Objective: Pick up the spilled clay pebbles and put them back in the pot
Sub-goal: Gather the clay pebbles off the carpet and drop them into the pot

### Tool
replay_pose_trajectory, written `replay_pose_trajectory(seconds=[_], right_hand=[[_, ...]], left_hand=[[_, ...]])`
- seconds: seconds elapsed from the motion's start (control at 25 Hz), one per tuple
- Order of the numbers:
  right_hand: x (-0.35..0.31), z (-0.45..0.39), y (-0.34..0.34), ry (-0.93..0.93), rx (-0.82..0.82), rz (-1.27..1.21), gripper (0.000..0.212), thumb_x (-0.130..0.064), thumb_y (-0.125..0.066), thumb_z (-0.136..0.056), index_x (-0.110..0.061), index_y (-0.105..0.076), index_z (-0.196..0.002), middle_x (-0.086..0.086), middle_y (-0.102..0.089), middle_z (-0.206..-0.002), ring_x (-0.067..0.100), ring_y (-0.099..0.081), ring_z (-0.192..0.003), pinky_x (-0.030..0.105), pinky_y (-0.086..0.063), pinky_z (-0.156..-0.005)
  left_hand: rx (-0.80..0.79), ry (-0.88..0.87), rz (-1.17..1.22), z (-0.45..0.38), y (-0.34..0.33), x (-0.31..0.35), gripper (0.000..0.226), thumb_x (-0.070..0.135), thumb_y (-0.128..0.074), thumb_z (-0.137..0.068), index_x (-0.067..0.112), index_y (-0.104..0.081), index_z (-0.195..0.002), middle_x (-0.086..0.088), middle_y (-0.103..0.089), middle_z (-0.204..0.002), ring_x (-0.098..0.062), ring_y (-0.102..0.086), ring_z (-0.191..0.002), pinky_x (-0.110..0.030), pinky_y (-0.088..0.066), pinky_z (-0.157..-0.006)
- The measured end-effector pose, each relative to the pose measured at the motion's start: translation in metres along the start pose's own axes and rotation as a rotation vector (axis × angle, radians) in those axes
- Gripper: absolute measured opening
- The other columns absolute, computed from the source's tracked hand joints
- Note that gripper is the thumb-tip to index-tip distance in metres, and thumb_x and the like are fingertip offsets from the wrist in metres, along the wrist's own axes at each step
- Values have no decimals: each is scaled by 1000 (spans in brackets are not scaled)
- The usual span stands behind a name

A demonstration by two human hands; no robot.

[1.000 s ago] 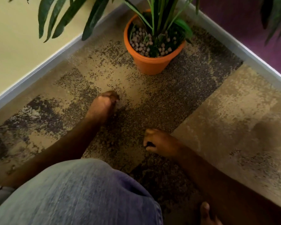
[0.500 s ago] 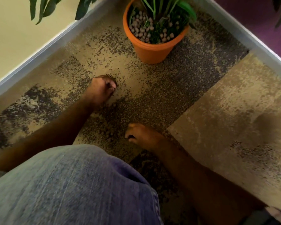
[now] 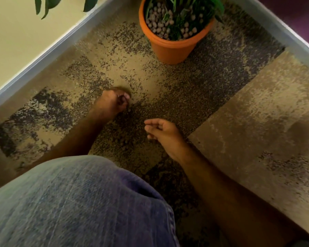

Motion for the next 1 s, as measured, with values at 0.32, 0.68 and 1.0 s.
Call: replay_pose_trajectory(seconds=[0.32,0.68,1.0], right_hand=[[-5,1,11,-193,59,-515,26,-9,-45,-101,-2,-70,-101,11,-66,-92,16,-65,-80,28,-58,-72],[-18,0,1,-218,43,-774,34,-21,-38,-106,0,-62,-118,14,-69,-109,21,-66,-99,29,-59,-80],[-27,-2,15,-207,61,-822,39,-23,-36,-107,5,-63,-109,19,-68,-104,25,-68,-100,33,-57,-85]], left_hand=[[-82,149,-113,-10,-9,11,14,10,-65,-93,22,-62,-100,4,-63,-98,-7,-58,-78,-16,-38,-62],[-193,-213,84,21,-31,117,18,18,-76,-87,25,-70,-102,16,-60,-97,4,-59,-80,-9,-47,-68],[37,-26,185,17,-13,70,20,23,-63,-95,27,-64,-115,14,-58,-110,0,-59,-92,-14,-50,-80]])
Point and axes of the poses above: each hand's wrist, its own z-axis away from the middle knuckle, its own y-axis out of the back of the hand, x = y × z, the point moved 8 cm from there along -z, towards the middle knuckle
